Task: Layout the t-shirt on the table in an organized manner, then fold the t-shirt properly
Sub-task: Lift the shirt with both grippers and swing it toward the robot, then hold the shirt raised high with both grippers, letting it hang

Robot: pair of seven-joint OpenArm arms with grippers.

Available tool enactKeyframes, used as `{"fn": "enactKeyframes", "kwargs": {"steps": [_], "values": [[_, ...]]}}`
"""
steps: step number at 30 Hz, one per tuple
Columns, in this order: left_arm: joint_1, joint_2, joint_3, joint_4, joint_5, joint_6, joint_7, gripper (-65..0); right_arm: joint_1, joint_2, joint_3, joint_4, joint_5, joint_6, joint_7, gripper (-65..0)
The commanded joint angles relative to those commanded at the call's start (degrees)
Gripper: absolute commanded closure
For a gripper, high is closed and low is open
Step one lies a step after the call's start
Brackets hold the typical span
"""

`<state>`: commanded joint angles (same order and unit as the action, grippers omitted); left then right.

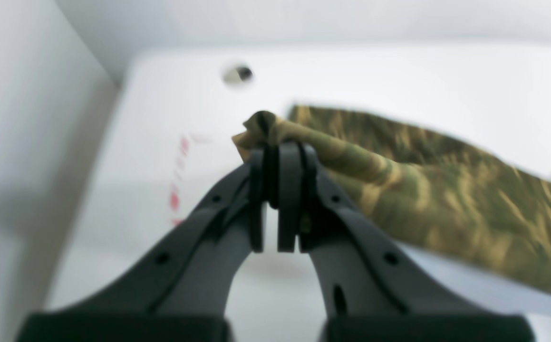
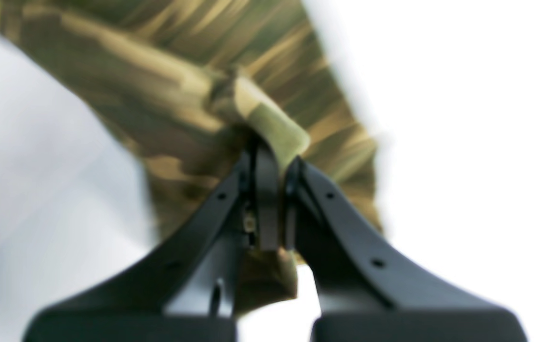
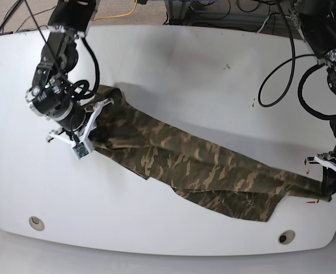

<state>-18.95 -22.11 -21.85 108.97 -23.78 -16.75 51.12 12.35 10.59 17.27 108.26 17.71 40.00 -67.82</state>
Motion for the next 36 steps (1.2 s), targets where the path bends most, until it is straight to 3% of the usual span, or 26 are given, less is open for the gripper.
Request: {"fn": "enactKeyframes", "kwargs": {"steps": [4,13,19,30,36], "values": [[-4.22,0.18,1.05,-0.09,1.14,0.18,0.0,-0.3,6.86,1.49,0.0,-3.78,0.0,0.0,-0.62,0.0],[-18.64,4.84,2.02,-4.22,4.31,0.26,1.76,-0.4,25.67,5.71,-0.35,-15.38,0.0,0.0,-0.62,0.0],[-31.74,8.0,2.02,-9.32,7.03,0.26,4.48,-0.4,41.85,10.73,-7.3,-25.23,0.0,0.0,-0.62,0.0],[-49.05,9.76,3.78,-15.47,7.91,0.26,5.45,-0.4,67.08,12.57,-15.56,-38.59,-0.09,0.0,0.09,0.0],[-54.07,9.76,3.87,-15.65,7.91,0.26,6.59,-0.4,75.78,12.92,-20.22,-42.29,-0.09,0.0,1.49,0.0]]}}
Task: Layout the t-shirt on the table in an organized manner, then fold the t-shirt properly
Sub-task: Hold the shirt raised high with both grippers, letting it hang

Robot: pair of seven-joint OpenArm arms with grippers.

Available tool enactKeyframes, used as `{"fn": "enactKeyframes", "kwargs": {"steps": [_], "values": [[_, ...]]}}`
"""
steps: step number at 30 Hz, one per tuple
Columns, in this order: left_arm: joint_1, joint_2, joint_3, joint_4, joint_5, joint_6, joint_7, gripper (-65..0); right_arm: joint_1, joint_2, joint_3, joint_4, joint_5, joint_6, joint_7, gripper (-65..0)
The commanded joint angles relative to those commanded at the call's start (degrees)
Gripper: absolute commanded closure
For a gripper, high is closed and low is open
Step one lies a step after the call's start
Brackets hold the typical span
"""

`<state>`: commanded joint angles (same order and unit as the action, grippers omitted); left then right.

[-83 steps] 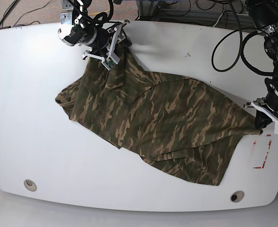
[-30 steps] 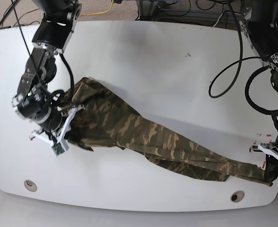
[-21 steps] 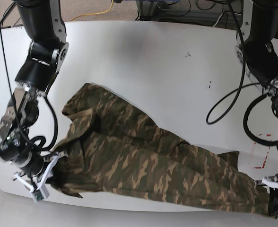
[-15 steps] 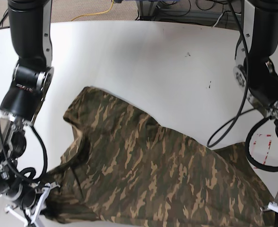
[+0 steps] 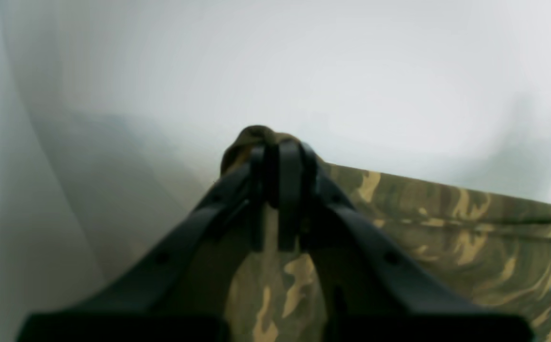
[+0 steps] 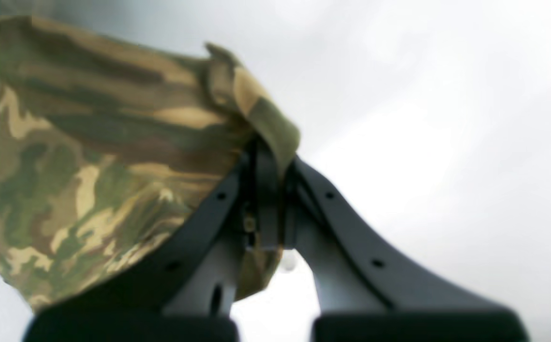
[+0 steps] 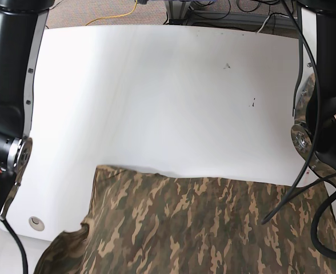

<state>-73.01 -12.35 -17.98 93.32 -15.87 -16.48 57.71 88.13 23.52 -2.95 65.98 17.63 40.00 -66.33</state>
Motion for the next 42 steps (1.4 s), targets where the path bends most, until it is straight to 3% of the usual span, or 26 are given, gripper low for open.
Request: {"fn": "enactKeyframes", "kwargs": {"steps": [16,30,42], "values": [[-12.22,-2.64,4.13,-9.49,-0.53,-0.18,0.0,-0.4,1.17,2.2,-4.48,-2.55,0.09,0.0,-0.18,0.0],[-12.31,-2.64,4.13,-10.29,-0.53,-0.26,0.0,-0.4,1.17,3.25,-4.48,-2.46,0.09,0.0,-0.88,0.0],[-12.4,-2.46,5.8,-10.11,-0.53,-0.26,-0.09,-0.4,1.17,4.13,-4.66,-2.81,0.0,0.0,1.49,0.0]]}}
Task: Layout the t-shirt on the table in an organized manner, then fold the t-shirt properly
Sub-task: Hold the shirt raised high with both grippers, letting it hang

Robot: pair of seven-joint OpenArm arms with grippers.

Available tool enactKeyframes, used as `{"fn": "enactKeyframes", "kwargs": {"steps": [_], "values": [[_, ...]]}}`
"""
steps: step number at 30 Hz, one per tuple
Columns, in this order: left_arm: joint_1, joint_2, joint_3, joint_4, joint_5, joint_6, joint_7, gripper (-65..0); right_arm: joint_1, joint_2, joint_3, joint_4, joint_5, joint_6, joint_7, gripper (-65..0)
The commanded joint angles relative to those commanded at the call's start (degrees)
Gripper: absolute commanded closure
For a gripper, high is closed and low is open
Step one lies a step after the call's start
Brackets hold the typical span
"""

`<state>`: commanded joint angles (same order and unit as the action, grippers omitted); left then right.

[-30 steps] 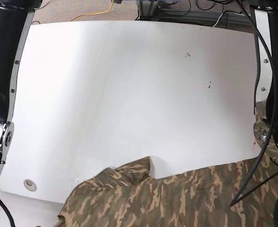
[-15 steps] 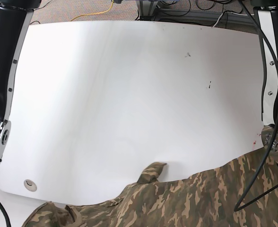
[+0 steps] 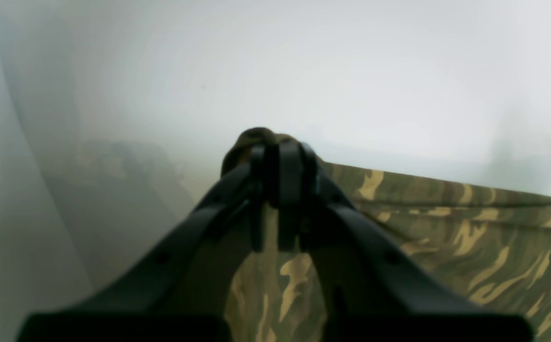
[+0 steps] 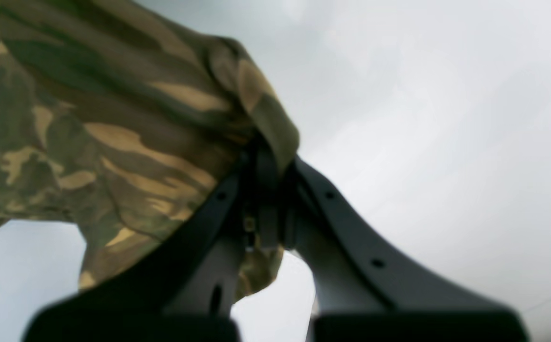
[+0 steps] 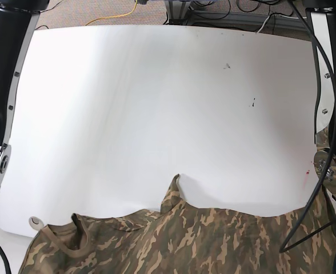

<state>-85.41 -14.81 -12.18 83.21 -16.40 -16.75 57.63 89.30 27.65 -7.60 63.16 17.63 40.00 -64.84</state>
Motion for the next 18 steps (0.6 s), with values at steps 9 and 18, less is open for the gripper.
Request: {"fn": "enactKeyframes", "kwargs": {"steps": [9,18], "values": [[-0.09,0.09,1.14,0.09,0.0,0.0,0.0,-0.4,0.0,0.18,-3.69,0.09,-0.09,0.0,0.0,0.0],[2.64,0.09,1.49,2.29,-0.09,0.0,0.62,-0.4,0.0,2.9,-6.42,2.11,0.7,0.0,-2.02,0.0]]}}
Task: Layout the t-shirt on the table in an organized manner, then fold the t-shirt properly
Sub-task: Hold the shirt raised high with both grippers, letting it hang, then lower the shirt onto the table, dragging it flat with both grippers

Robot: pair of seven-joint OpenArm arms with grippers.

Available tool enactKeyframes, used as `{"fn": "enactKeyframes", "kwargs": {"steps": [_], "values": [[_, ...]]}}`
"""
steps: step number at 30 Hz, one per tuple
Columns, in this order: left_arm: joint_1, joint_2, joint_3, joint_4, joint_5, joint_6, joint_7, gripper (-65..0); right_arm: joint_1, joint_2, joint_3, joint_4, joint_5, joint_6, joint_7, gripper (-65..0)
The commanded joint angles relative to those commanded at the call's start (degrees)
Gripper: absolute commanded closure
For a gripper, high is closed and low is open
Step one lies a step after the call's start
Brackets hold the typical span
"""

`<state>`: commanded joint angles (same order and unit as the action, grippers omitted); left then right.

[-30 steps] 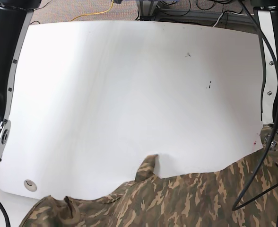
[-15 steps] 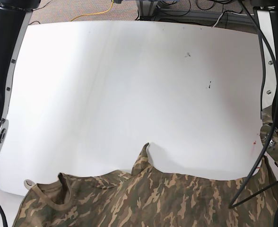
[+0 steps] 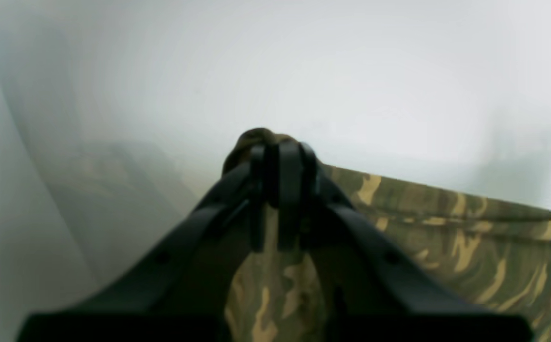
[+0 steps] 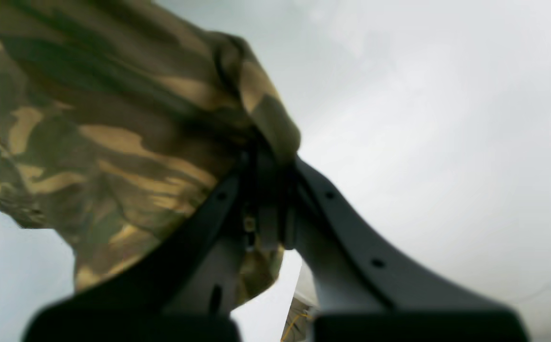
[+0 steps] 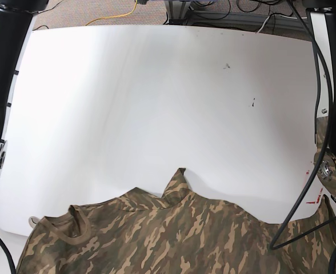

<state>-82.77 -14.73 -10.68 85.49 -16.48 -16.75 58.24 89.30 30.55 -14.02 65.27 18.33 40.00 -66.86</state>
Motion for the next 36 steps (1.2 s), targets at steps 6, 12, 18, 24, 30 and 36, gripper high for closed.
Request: {"fn": "enactKeyframes", "kwargs": {"steps": [6,12,18,24,30,36], "values": [[5.89,-0.09,0.0,4.84,0.0,-0.09,0.18,-0.4,0.0,2.11,5.1,10.11,-0.18,0.0,-1.76,0.0],[14.33,-0.26,0.0,11.69,-2.81,-0.09,0.26,-0.4,-8.64,2.29,9.67,20.92,-0.44,0.0,-7.74,0.0],[20.48,-2.55,-0.09,17.23,-6.59,-0.09,1.85,-0.4,-16.73,2.29,13.8,29.19,-0.35,0.0,-11.08,0.0],[27.08,-4.31,-0.26,20.57,-9.32,-0.09,2.2,-0.4,-27.28,2.37,18.29,36.92,-0.18,0.0,-13.01,0.0],[33.32,-5.89,-0.35,21.98,-11.25,-0.09,2.2,-0.4,-37.21,2.37,22.51,42.02,0.0,0.0,-13.14,0.0],[40.0,-7.65,-0.53,23.12,-11.96,-0.09,2.2,-0.4,-49.52,1.41,26.9,47.82,0.09,0.0,-13.14,0.0]]}}
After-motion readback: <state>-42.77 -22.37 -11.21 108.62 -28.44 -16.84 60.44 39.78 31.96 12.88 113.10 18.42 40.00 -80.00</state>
